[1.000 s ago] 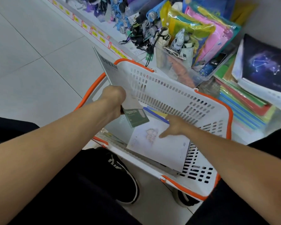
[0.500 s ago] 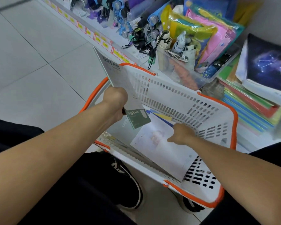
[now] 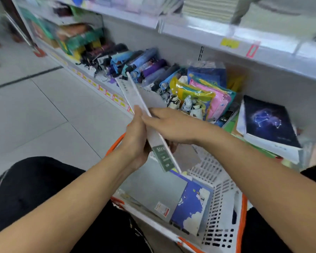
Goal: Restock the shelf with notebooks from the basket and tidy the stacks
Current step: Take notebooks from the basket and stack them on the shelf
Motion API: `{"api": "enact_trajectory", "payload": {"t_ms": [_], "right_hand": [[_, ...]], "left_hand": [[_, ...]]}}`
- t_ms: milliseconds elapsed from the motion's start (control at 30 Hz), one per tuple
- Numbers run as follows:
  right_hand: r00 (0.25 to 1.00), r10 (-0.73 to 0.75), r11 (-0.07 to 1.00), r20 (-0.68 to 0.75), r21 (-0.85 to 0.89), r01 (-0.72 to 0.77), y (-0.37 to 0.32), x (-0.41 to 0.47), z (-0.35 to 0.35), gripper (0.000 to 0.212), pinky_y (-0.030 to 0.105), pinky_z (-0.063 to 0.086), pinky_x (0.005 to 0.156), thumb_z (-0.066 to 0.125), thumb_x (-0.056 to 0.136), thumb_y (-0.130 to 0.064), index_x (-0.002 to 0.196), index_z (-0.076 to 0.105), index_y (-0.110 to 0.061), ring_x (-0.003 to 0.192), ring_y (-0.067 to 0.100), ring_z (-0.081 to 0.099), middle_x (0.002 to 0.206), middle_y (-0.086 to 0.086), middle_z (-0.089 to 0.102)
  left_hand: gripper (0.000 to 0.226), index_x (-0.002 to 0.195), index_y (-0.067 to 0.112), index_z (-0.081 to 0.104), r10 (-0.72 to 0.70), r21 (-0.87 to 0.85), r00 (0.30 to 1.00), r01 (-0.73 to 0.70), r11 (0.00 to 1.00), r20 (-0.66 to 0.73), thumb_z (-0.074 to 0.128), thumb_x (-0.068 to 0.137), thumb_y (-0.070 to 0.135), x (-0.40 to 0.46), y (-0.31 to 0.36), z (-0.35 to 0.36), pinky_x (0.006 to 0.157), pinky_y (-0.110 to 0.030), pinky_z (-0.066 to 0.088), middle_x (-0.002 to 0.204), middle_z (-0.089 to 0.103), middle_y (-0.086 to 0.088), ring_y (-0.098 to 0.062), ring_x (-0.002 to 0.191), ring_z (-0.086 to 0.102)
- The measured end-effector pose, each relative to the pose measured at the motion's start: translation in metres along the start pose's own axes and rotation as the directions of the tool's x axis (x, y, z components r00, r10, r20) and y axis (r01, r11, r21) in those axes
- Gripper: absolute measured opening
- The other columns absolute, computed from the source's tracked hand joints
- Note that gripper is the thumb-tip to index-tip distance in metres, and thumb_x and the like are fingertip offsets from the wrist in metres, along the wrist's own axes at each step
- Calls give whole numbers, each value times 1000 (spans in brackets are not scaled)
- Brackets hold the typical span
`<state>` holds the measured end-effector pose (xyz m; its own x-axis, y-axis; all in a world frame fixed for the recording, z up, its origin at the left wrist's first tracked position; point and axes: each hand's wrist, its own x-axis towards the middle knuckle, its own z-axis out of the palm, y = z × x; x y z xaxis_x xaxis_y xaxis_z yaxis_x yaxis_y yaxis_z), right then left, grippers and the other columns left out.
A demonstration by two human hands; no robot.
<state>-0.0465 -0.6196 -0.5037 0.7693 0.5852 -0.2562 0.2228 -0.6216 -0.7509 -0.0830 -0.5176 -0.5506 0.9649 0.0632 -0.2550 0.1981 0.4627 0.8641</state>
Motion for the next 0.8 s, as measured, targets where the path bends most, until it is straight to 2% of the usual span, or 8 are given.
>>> {"api": "enact_trajectory", "payload": {"t_ms": [100, 233, 333, 400, 467, 500, 667, 800], "right_hand": [[997, -83, 981, -3, 173, 82, -19, -19, -26, 49, 34, 60, 58, 42, 102, -46, 147, 39, -26, 51, 19, 63, 86, -4, 47], [955, -200, 962, -221, 141, 234, -30, -28, -80, 42, 43, 61, 76, 61, 97, -14, 138, 54, -14, 73, 21, 69, 101, -2, 53], [788, -191, 976, -586, -199, 89, -14, -43, -145, 67, 29, 46, 92, 77, 79, -49, 136, 54, -20, 110, 12, 58, 122, -11, 55], [805, -65, 990, -590, 64, 127, 4, -62, -178, 81, 36, 48, 99, 82, 71, -54, 138, 49, -22, 115, 12, 58, 130, -9, 57], [866, -16, 839, -500, 465, 284, 18, -77, -197, 60, 49, 53, 96, 80, 80, -27, 134, 56, -15, 112, 26, 67, 127, 5, 67], [847, -26, 749, -530, 552, 368, 22, -82, -205, 47, 50, 54, 94, 73, 85, -13, 130, 60, -14, 109, 29, 68, 122, 7, 70], [546, 144, 727, -826, 463, 508, 51, -91, -242, 32, 37, 60, 78, 64, 91, 0, 120, 66, -14, 96, 23, 72, 110, 4, 75], [550, 355, 623, -756, 630, 463, 67, -91, -282, 24, 28, 59, 53, 58, 93, 6, 116, 62, 0, 65, 17, 71, 93, 10, 72]], "left_hand": [[73, 101, 18, 74, 81, -48, 986, -75, 996, 146, 24, 93, 69, 0, 42, 8, 93, -46, 50, 112, 69, -17, -35, 102, 64], [35, 126, 7, 61, 189, 74, 980, -194, 978, 68, 47, 101, 26, 14, 85, 30, 77, -38, 59, 124, 66, -14, -31, 97, 67], [33, 129, 6, 59, 296, 82, 954, -298, 951, 36, 51, 99, 20, 31, 119, 53, 85, -42, 57, 116, 70, -11, -28, 100, 68], [30, 124, 9, 62, 340, 125, 935, -351, 928, 96, 53, 98, 23, 44, 139, 77, 81, -41, 59, 112, 72, -8, -25, 96, 70], [28, 121, 14, 63, 338, 161, 917, -374, 914, 211, 55, 97, 27, 57, 155, 111, 74, -37, 61, 110, 74, -5, -23, 95, 72], [27, 117, 15, 65, 316, 202, 918, -366, 908, 241, 57, 96, 30, 65, 161, 130, 71, -35, 60, 107, 74, -4, -23, 92, 73], [37, 112, 3, 67, 148, 413, 937, -276, 868, 315, 67, 90, 33, 104, 169, 207, 68, -35, 57, 107, 72, -16, -28, 80, 70], [36, 122, 11, 53, 89, 453, 931, -254, 855, 354, 68, 89, 10, 128, 153, 239, 53, -26, 58, 113, 68, -12, -21, 73, 72]]}}
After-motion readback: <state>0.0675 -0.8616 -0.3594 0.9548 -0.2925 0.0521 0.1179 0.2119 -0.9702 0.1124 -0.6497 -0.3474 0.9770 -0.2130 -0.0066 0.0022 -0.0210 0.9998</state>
